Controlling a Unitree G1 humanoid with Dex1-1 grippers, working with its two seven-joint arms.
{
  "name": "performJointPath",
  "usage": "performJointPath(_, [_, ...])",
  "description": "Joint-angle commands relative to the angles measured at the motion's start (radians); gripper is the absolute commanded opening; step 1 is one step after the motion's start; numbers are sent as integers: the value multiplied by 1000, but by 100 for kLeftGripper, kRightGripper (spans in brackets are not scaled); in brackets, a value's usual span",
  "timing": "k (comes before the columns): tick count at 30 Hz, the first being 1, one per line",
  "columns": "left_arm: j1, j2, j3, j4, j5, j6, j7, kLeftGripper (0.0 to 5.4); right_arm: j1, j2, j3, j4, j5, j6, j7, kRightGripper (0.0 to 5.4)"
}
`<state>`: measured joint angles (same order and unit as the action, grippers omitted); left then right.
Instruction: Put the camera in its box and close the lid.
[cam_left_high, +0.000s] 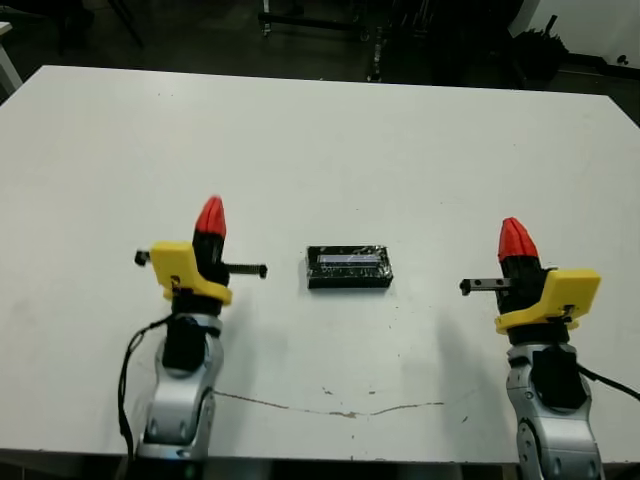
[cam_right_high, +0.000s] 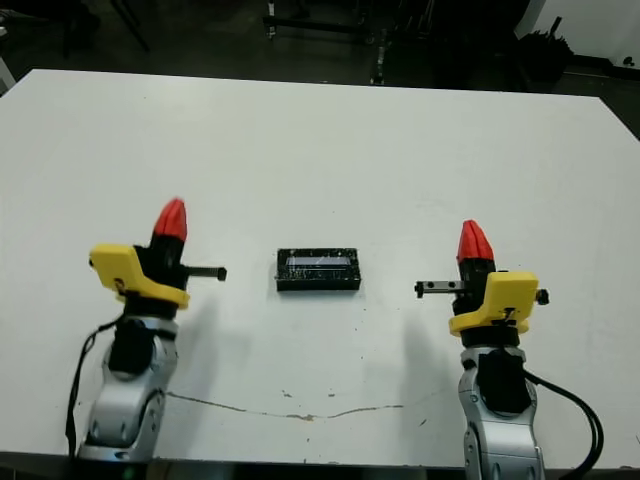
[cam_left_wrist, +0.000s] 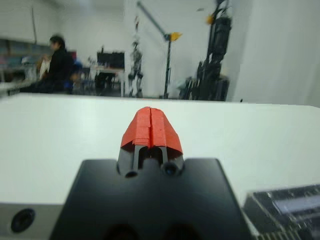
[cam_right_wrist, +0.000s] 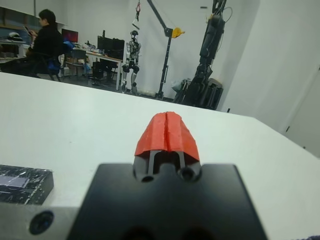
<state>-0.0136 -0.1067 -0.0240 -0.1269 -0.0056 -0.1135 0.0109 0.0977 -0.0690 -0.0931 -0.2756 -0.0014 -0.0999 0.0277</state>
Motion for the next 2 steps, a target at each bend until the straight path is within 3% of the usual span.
performJointPath(1, [-9,29,-4,3,8,6,-14,1,-8,-14,-6,9,-5,-14,1,0])
performJointPath(2, [-13,32,-5,3,8,8,-18,1,-9,-11,-6,7,1,-7,3,0])
